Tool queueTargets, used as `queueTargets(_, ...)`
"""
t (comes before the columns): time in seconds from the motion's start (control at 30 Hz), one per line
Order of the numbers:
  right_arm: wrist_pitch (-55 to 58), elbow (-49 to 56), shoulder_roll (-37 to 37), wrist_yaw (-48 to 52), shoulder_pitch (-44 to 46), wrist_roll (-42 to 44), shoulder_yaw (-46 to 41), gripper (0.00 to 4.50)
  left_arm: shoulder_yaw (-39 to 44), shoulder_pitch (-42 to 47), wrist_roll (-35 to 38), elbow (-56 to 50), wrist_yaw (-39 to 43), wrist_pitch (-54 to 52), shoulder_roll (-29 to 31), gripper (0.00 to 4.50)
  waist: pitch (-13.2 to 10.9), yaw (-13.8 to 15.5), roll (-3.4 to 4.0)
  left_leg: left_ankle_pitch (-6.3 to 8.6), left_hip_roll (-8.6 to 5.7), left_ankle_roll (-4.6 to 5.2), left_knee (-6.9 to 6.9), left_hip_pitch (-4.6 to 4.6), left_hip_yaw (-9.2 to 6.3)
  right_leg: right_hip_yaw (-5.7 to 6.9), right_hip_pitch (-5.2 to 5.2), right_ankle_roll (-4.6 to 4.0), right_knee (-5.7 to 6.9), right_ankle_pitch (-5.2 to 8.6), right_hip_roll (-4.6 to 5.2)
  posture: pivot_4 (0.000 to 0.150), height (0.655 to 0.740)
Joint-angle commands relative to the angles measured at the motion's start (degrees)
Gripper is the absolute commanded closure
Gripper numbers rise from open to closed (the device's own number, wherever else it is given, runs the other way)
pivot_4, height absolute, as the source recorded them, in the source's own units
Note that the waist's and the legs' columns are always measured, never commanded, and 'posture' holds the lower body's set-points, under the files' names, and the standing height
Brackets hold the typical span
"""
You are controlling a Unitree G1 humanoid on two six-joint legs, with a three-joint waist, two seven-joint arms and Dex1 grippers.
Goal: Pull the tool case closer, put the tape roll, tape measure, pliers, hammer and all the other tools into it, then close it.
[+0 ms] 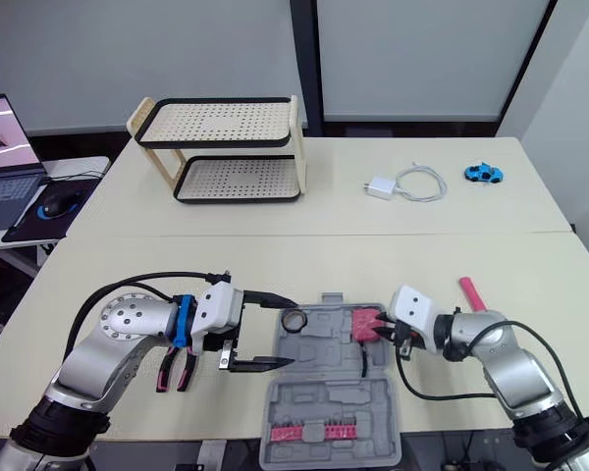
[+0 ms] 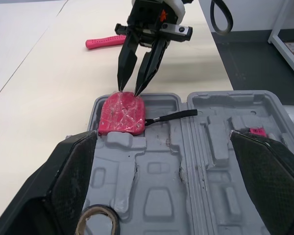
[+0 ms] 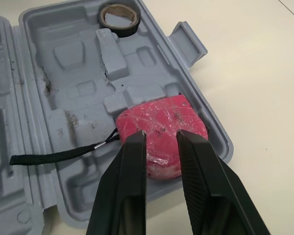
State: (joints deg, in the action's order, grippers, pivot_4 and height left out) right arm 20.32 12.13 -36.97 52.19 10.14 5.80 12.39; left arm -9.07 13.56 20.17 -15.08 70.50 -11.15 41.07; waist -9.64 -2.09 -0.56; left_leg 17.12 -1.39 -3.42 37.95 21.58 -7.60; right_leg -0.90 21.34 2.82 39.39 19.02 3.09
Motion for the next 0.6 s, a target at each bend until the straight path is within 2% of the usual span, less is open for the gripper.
queueTargets(0.03,-3.9,-2.6,1.6,-0.9,1.6,0.0,-0.6,3.44,0.5,0.5,1.0,-0.6,0.0,-0.5,0.0,0.0,0.0,0.0,0.0,0.0,0.0,0.0,0.0,-0.02,0.0,0.0,-0.01,0.0,0.03,0.0,0.0,0.15,0.74)
queueTargets(0.6,-7.7,-16.6,5.3,1.7,4.2,-1.4,4.0,3.44,1.0,0.7,0.6,-0.3,0.8,-0.5,0.9,0.0,0.0,0.2,-0.02,0.0,0.01,0.0,0.03,-0.15,0.0,-0.03,-0.12,0.0,0.09,0.0,0.01,0.15,0.74)
